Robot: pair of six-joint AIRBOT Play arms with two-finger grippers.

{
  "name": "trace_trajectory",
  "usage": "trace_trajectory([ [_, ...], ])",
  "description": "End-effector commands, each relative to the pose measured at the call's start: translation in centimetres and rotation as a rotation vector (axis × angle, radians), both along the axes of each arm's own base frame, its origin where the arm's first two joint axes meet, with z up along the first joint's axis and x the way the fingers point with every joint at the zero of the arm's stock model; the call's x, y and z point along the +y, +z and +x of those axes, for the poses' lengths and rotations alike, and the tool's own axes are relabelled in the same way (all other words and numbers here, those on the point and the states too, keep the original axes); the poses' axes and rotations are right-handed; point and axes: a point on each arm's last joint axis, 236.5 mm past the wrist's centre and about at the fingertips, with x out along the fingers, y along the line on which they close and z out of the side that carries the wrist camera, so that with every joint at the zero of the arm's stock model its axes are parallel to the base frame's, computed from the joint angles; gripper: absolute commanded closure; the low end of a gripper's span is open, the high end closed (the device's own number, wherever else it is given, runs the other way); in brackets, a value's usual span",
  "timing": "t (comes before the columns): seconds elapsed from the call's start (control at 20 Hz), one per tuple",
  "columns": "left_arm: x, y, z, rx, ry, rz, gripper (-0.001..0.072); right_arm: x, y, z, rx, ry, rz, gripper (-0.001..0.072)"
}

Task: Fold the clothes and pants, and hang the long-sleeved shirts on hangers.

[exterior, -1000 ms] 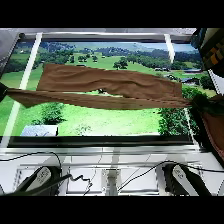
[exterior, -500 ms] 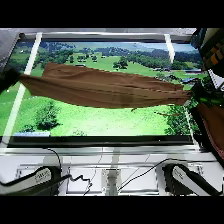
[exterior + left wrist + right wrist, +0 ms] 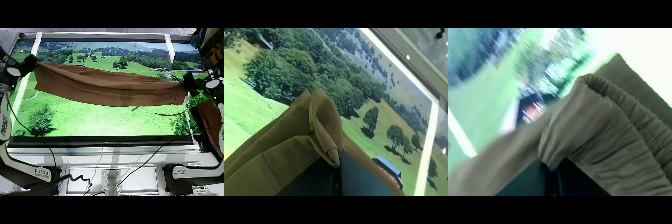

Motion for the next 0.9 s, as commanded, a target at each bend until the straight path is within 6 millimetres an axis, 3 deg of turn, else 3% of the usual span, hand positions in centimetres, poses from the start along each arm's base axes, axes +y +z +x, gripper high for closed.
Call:
trace_trajectory([
  [0.0,0.6,-1.7,1.7,-0.032,0.051,-0.019,0.0699,-0.8,0.2,4.2,-0.105,-0.106,0.097,0.0681],
  [0.3,2.5,-2.4,2.5,-0.105,0.149,-0.047,0.0699,-2.3,-0.5,6.1,-0.178,-0.236,0.17,0.0681],
  [0.5,2.2,-2.6,3.3,-0.119,0.149,-0.04,0.0695,-1.7,1.0,7.7,-0.263,-0.25,0.103,0.0674],
  [0.55,2.0,-2.0,3.6,-0.14,0.15,-0.031,0.0636,-1.4,1.5,8.1,-0.287,-0.251,0.082,0.0552],
  [0.6,1.9,-1.1,3.9,-0.165,0.148,-0.011,0.0303,-1.1,1.8,8.4,-0.301,-0.244,0.062,0.0183],
  [0.65,1.5,0.2,4.3,-0.185,0.128,0.025,0.0006,-0.8,1.9,8.5,-0.299,-0.224,0.037,0.002],
  [0.85,-0.1,5.8,4.3,-0.175,0.007,0.162,-0.0003,1.3,1.0,8.0,-0.214,-0.132,0.069,0.0022],
])
